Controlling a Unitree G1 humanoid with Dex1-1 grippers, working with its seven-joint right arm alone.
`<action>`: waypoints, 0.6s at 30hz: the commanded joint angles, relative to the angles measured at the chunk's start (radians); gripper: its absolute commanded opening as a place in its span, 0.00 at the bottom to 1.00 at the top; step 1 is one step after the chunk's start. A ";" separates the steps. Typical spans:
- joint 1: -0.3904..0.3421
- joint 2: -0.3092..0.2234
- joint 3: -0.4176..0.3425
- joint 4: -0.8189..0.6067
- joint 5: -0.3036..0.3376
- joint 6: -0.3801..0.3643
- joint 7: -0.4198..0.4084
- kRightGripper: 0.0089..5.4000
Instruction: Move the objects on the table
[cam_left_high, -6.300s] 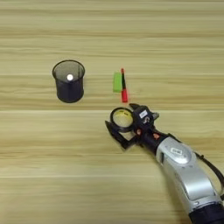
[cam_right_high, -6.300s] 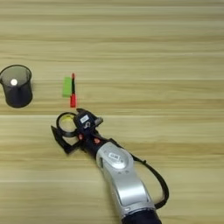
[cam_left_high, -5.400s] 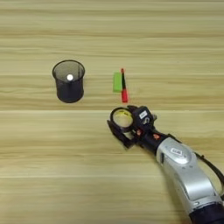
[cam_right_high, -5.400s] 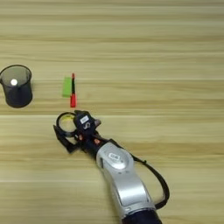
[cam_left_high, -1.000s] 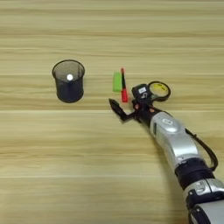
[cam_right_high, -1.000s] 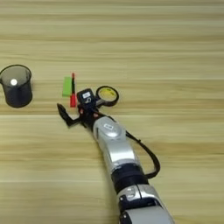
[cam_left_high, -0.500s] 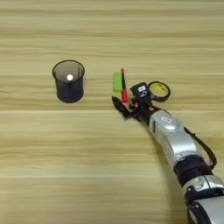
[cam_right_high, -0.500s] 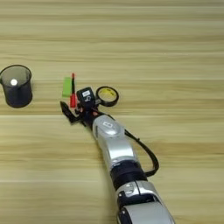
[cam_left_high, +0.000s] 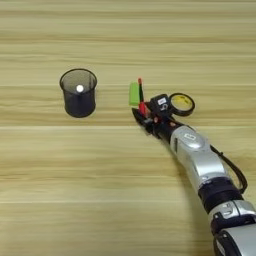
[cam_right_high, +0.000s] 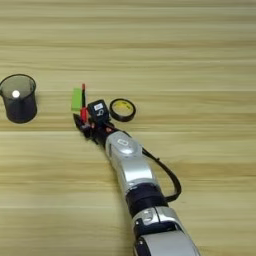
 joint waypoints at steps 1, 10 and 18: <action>-0.047 -0.013 -0.009 -0.029 0.000 0.004 -0.013 0.35; -0.048 -0.012 -0.010 -0.027 -0.001 0.001 -0.017 0.16; -0.047 -0.014 -0.013 -0.033 -0.002 -0.006 -0.024 0.14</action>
